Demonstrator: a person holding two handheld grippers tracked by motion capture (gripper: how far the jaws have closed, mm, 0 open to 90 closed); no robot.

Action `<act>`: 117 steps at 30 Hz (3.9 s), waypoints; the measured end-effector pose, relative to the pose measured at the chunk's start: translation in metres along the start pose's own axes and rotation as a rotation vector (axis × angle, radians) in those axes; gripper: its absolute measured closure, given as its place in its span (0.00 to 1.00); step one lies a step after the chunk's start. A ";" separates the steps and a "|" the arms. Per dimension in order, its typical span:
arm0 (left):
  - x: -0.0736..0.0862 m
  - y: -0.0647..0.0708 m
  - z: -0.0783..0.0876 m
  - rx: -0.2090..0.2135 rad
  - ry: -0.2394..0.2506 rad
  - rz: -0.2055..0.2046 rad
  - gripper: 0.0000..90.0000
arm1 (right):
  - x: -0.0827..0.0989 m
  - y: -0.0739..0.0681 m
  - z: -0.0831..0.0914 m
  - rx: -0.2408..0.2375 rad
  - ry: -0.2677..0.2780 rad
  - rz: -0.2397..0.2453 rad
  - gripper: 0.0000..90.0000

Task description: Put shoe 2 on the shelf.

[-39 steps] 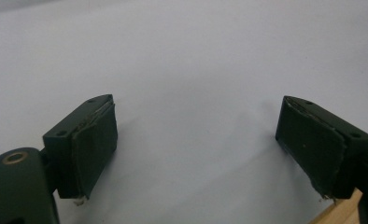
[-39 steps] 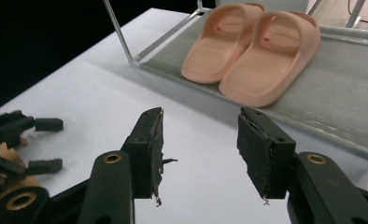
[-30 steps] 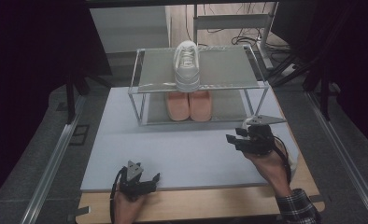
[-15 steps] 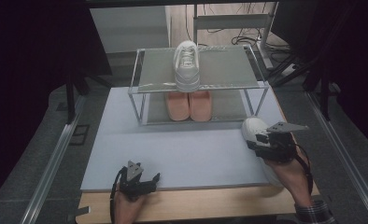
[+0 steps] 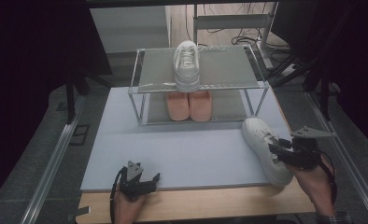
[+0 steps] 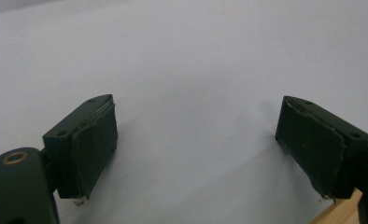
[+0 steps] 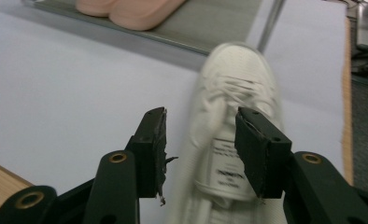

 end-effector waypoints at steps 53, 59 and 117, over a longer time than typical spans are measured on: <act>0.000 0.000 0.000 0.000 -0.003 -0.002 0.14 | 0.044 0.046 -0.027 -0.011 -0.108 -0.117 0.92; 0.000 0.000 0.000 0.000 -0.003 -0.002 0.14 | 0.042 0.035 -0.029 -0.047 -0.095 -0.080 0.93; 0.000 0.000 0.000 0.000 -0.003 -0.002 0.14 | -0.004 -0.069 -0.060 -0.337 -0.086 0.037 1.00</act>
Point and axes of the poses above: each handheld gripper's, and its own axes: z roughly backward along the jaws, x roughly out of its underside, y roughly to its right, the point moved 10 cm from there along -z, roughly forward along the jaws, and after that the axes turned 8 degrees about z, right-handed, at the moved point
